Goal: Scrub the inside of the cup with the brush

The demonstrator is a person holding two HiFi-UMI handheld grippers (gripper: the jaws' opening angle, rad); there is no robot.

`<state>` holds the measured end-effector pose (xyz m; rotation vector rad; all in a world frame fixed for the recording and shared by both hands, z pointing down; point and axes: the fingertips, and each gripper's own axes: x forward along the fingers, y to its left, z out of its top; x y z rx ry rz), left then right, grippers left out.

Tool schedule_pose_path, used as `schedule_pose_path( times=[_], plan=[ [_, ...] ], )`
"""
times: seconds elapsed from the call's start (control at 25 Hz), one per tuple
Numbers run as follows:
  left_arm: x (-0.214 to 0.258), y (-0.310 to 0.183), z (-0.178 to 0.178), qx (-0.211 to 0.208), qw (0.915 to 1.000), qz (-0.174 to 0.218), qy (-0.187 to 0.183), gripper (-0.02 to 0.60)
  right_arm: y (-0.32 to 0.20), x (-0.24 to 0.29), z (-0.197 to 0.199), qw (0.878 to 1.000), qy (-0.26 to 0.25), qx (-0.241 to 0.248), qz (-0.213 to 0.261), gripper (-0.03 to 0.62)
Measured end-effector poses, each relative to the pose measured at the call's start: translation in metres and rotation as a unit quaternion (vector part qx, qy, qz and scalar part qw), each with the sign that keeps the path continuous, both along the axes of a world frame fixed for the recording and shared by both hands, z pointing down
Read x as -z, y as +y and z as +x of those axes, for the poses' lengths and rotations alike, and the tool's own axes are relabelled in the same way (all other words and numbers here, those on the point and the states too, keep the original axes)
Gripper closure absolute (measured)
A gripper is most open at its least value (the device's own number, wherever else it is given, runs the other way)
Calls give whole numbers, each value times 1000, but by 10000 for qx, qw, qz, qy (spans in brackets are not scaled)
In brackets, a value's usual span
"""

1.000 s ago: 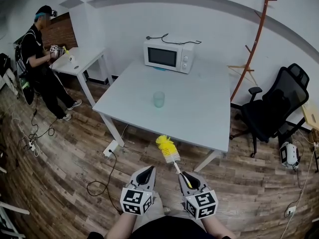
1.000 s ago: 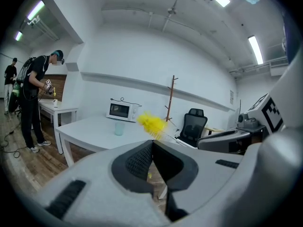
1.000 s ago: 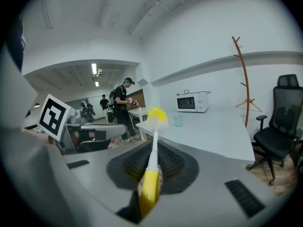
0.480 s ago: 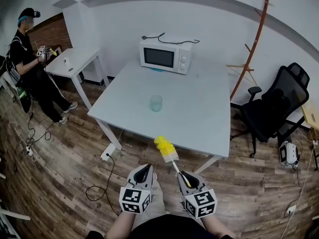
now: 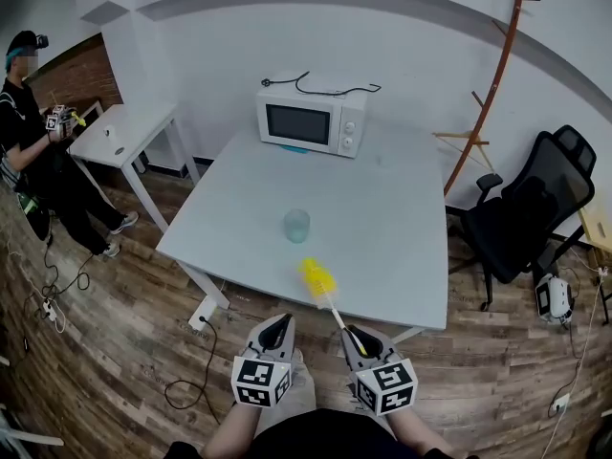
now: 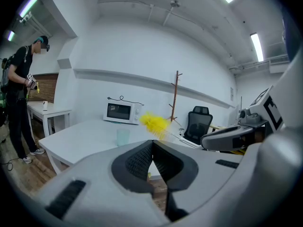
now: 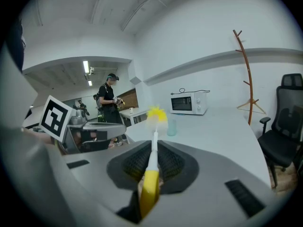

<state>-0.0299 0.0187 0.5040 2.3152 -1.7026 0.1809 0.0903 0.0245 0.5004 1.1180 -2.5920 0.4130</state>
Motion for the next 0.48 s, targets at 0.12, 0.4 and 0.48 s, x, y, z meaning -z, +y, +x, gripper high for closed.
schedule_pose_path(
  times=[0.12, 0.4, 0.48],
  plan=[
    [2, -27, -11, -74, 10000, -29, 2, 563, -26, 2, -13, 10000, 18, -41, -30, 545],
    [6, -87, -40, -156, 9999, -58, -32, 563, -80, 8, -38, 9999, 102, -112, -41, 545],
    [4, -103, -48, -163, 9998, -89, -69, 563, -94, 8, -42, 9998, 163, -122, -55, 545]
  ],
)
